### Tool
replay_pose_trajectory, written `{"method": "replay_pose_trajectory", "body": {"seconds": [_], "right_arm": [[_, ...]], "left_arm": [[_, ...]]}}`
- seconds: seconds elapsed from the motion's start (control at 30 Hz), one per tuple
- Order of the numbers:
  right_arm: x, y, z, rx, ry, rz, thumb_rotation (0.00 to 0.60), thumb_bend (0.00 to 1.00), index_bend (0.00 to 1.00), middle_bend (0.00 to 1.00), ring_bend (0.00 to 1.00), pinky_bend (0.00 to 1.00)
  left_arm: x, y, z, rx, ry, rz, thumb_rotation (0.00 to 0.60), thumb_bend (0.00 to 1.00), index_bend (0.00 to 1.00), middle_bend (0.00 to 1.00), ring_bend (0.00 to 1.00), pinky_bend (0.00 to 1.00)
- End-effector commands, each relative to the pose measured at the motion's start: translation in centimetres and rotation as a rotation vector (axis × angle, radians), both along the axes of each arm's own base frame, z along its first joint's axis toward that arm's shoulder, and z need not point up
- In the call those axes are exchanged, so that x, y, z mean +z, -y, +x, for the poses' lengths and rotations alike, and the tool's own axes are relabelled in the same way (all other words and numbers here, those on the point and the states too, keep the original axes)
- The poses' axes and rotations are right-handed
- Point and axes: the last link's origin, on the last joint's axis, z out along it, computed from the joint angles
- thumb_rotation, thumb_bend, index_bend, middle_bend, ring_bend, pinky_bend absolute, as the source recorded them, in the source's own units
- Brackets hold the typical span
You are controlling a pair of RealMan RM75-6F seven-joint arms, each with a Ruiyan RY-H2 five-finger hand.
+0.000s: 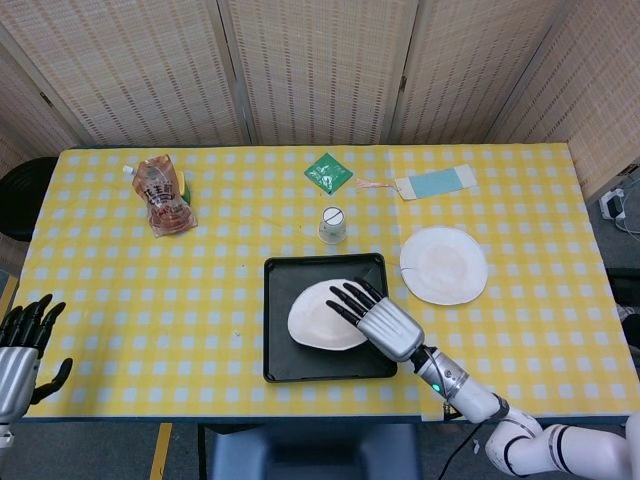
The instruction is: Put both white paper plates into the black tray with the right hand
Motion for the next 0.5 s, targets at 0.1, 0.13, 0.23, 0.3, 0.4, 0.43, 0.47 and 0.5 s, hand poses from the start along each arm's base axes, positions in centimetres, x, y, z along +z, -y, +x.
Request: {"method": "replay_pose_trajectory", "body": {"seconds": [0.1, 0.13, 0.23, 0.3, 0.4, 0.43, 0.47, 0.5], "right_arm": [[0.0, 0.4, 1.5, 0.006, -0.091, 0.049, 0.600, 0.26, 0.00, 0.00, 0.00, 0.00], [0.1, 0.3, 1.5, 0.001, -0.100, 0.060, 0.600, 0.26, 0.00, 0.00, 0.00, 0.00], [0.6, -0.1, 1.5, -0.018, -0.136, 0.104, 0.600, 0.26, 0.00, 0.00, 0.00, 0.00], [0.7, 0.0, 1.5, -0.006, -0.176, 0.107, 0.600, 0.25, 0.00, 0.00, 0.00, 0.00], [0.2, 0.5, 1.7, 0.055, -0.240, 0.035, 0.600, 0.25, 0.00, 0.00, 0.00, 0.00], [-0.1, 0.6, 1.9, 0.059, -0.242, 0.027, 0.600, 0.25, 0.00, 0.00, 0.00, 0.00], [-0.3, 0.7, 2.2, 0.051, -0.234, 0.026, 0.600, 0.25, 0.00, 0.00, 0.00, 0.00], [-0.4, 0.8, 2.4, 0.041, -0.220, 0.028, 0.600, 0.25, 0.00, 0.00, 0.00, 0.00]], "left_arm": [[0.1, 0.0, 0.0, 0.000, 0.002, 0.003, 0.600, 0.42, 0.00, 0.00, 0.00, 0.00], [0.1, 0.0, 0.0, 0.001, 0.002, 0.004, 0.600, 0.42, 0.00, 0.00, 0.00, 0.00], [0.2, 0.0, -0.2, 0.005, -0.001, 0.003, 0.600, 0.42, 0.00, 0.00, 0.00, 0.00], [0.1, 0.0, -0.1, -0.001, -0.005, -0.010, 0.600, 0.42, 0.00, 0.00, 0.00, 0.00], [-0.1, 0.0, 0.1, -0.013, -0.013, -0.018, 0.600, 0.42, 0.00, 0.00, 0.00, 0.00], [-0.2, 0.0, 0.1, -0.014, -0.016, -0.020, 0.600, 0.42, 0.00, 0.00, 0.00, 0.00], [-0.2, 0.0, 0.1, -0.013, -0.016, -0.020, 0.600, 0.42, 0.00, 0.00, 0.00, 0.00], [-0.2, 0.1, 0.1, -0.011, -0.014, -0.018, 0.600, 0.42, 0.00, 0.00, 0.00, 0.00]]}}
